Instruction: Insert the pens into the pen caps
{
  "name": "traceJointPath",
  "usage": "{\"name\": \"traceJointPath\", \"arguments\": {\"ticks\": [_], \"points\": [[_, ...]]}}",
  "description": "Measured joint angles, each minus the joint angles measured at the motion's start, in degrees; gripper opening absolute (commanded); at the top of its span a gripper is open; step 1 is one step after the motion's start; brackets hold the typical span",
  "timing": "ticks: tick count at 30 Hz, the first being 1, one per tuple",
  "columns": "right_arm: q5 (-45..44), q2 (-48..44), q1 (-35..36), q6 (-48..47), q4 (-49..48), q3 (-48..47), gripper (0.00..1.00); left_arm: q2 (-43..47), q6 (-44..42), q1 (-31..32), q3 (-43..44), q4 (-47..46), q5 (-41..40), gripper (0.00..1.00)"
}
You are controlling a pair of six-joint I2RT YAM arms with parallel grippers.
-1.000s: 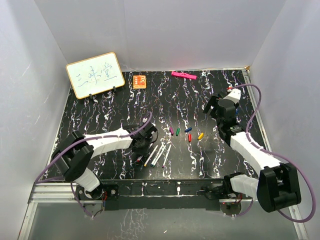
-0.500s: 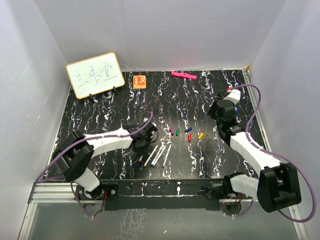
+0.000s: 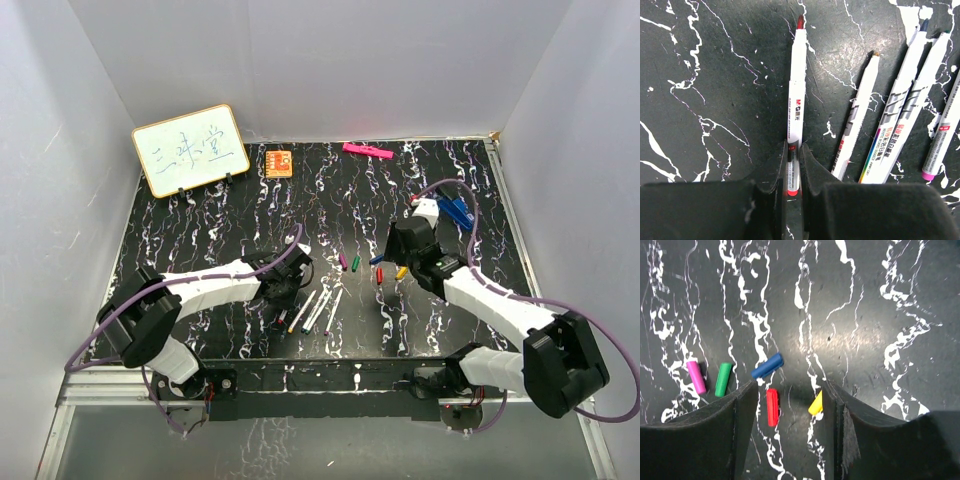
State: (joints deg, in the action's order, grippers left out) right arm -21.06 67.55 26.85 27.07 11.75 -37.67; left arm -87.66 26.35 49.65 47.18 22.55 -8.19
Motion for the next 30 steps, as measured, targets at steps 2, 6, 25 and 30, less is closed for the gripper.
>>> {"name": "traceJointPath", "arguments": {"ticks": [2, 6, 25, 30], "points": [[-0.07, 0.09, 1.68, 0.33, 1.60, 0.00, 0.54, 0.00, 0.00, 0.00, -0.04, -0.17, 0.00, 0.00], [-0.09, 1.57, 4.00, 0.57, 3.37, 0.00, 0.43, 0.00, 0.02, 0.00, -0.17, -0.28, 0.00, 0.00], [2.95, 11.15, 6.60, 1.33, 3.15, -0.07, 0.31, -0.04, 0.96, 0.00, -0.31, -0.26, -0.44, 0.00], [3.37, 12.90, 6.80, 1.33, 2.64, -0.39, 0.31, -0.20, 0.96, 0.00, -0.31, -0.28, -0.50, 0.00]]}}
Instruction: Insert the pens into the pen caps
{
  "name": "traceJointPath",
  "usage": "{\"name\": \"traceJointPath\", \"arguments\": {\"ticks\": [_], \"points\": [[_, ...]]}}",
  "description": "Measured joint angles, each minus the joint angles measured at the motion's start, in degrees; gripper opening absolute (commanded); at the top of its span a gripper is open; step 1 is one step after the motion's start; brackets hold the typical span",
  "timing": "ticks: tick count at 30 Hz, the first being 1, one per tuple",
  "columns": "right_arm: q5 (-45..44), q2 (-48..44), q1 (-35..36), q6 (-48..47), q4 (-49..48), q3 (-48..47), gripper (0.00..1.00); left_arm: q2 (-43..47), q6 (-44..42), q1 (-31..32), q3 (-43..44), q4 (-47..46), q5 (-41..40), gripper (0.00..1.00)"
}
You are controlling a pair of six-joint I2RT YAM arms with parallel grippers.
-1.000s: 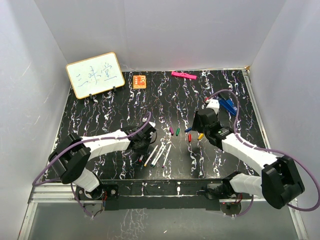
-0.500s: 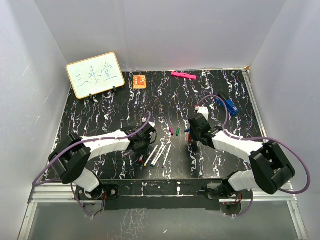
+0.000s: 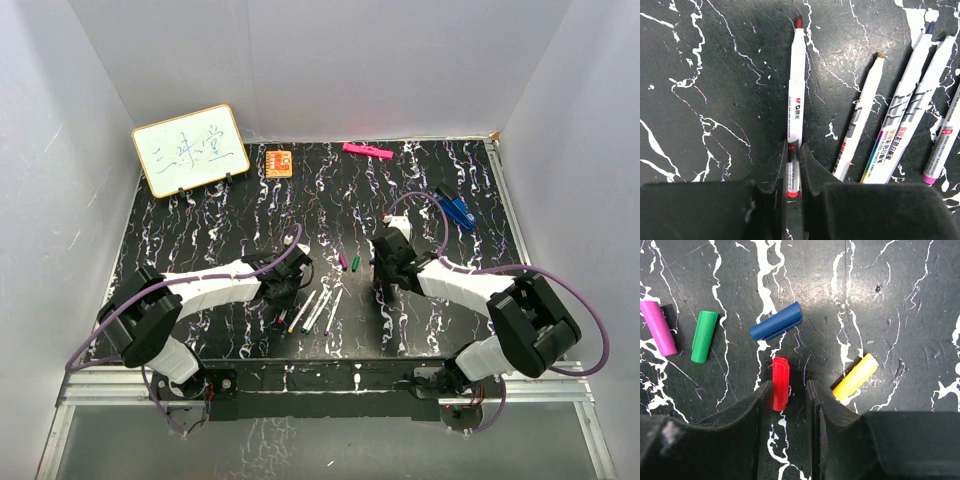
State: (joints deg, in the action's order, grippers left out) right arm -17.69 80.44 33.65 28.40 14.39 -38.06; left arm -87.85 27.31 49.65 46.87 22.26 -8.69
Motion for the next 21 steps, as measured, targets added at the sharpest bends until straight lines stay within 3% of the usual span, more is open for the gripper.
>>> {"name": "traceJointPath", "arguments": {"ticks": [15, 21], "points": [[0.37, 4.44, 0.11, 0.00, -1.55, -1.86, 0.26, -0.37, 0.39, 0.00, 0.20, 0.04, -0.35, 0.00], [1.09, 4.79, 0.11, 0.22, -1.73, -2.12, 0.09, -0.66, 0.39, 0.04, 0.52, 0.33, -0.83, 0.00]]}}
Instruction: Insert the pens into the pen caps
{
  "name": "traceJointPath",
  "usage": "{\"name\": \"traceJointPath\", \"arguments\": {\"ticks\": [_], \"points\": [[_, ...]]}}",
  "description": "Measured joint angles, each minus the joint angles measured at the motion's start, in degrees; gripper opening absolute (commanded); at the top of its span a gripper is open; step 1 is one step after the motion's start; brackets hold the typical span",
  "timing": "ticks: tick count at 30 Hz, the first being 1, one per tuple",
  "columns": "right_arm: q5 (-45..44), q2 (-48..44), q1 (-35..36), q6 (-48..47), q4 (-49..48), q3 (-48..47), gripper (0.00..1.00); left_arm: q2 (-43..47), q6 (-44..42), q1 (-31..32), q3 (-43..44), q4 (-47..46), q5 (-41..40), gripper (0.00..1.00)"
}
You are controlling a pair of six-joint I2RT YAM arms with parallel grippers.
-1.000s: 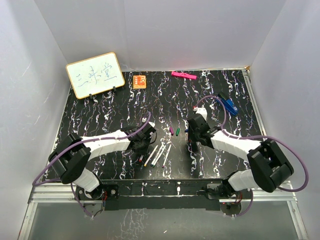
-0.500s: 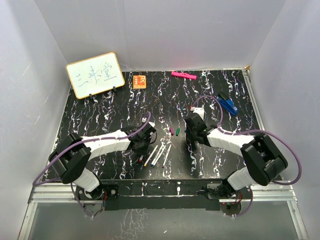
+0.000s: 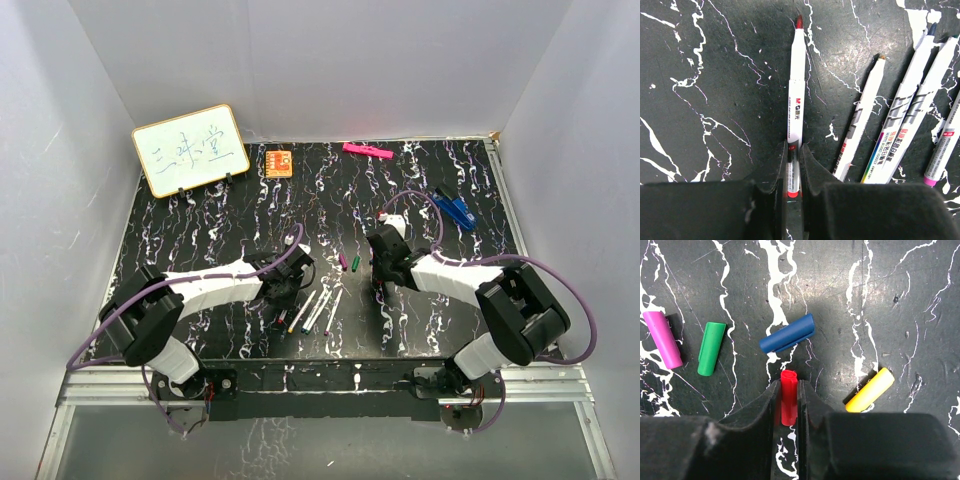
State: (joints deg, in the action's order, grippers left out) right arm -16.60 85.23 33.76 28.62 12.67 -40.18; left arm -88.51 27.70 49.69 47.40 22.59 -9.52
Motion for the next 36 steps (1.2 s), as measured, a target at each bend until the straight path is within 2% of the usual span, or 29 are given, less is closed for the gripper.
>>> {"name": "traceJointPath", "arguments": {"ticks": [2, 13, 20, 25, 29, 33, 36], "points": [[0.09, 0.00, 0.02, 0.11, 0.09, 0.00, 0.00, 0.00, 0.00, 0.04, 0.00, 0.00, -0.15, 0.00], [0.46, -0.70, 0.66, 0.42, 2.08, -0.46, 0.00, 0.24, 0.24, 0.15, 0.00, 0.44, -1.79, 0.00], [-0.15, -7.93, 1.03, -0.33, 3.61, -5.38, 0.00, 6.08, -0.42, 0.15, 0.00, 1.33, -6.43, 0.00], [-1.31, -13.29, 1.03, -0.76, -3.76, -7.39, 0.00, 14.71, -2.16, 0.15, -0.83, -4.57, -6.75, 0.00], [-0.72, -13.29, 1.03, -1.75, -6.84, -8.13, 0.00, 19.65, -4.17, 0.15, -3.26, -11.78, -5.01, 0.00], [0.83, -13.18, 1.03, -1.97, -10.34, -8.20, 0.00, 21.22, -6.01, 0.15, -5.55, -17.97, -1.88, 0.00], [3.19, -14.36, 1.03, -1.95, -17.57, -5.97, 0.00, 21.05, -6.95, 0.15, -6.54, -21.84, 0.83, 0.00]]}}
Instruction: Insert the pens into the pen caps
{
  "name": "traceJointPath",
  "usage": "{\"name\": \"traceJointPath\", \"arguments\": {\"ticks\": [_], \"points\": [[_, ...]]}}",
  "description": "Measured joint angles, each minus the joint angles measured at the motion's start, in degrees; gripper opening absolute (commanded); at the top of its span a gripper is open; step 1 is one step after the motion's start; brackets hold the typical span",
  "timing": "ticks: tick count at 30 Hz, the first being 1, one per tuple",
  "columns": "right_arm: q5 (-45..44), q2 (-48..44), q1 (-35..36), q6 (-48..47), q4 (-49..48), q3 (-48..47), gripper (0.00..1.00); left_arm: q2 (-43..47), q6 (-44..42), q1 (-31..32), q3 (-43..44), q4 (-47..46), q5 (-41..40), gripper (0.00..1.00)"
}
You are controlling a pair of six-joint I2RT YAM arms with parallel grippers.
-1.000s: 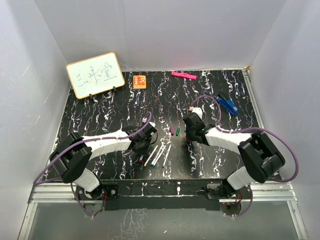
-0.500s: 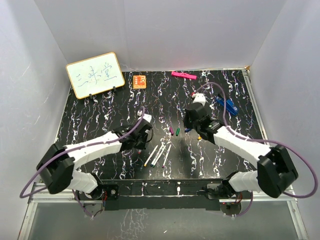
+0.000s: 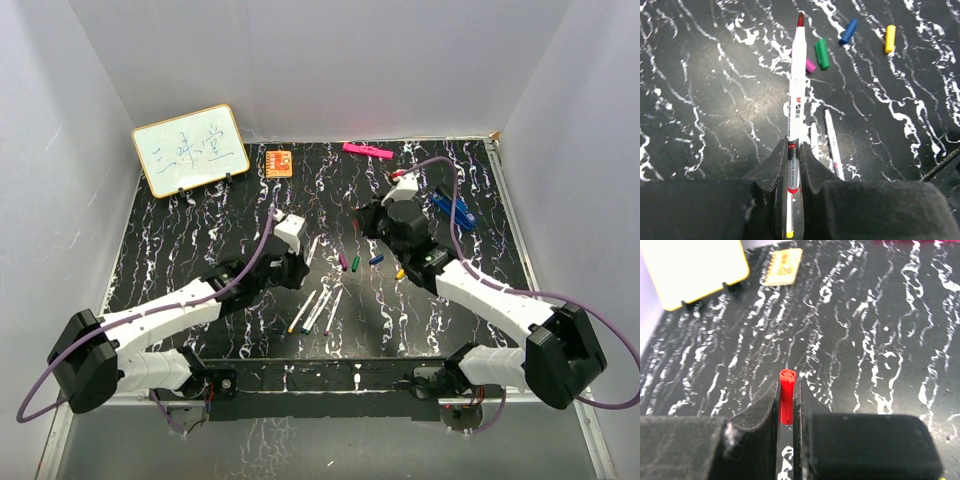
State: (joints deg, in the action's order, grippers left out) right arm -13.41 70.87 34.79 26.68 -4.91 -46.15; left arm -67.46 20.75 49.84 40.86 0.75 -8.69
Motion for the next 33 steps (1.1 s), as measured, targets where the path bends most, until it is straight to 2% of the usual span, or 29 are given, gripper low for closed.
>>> {"name": "traceJointPath", "arguments": {"ticks": [5, 14, 33], "points": [[3.32, -3.43, 0.00, 0.83, -13.42, 7.08, 0.00, -2.14, 0.31, 0.00, -0.04, -4.74, 4.33, 0.00], [8.85, -2.78, 0.00, 4.48, -27.36, 10.49, 0.00, -2.64, 4.00, 0.00, -0.07, -11.47, 9.44, 0.00], [9.16, -1.86, 0.00, 9.46, -34.05, 14.19, 0.00, -5.35, 6.99, 0.00, -0.07, -15.76, 13.73, 0.00]]}}
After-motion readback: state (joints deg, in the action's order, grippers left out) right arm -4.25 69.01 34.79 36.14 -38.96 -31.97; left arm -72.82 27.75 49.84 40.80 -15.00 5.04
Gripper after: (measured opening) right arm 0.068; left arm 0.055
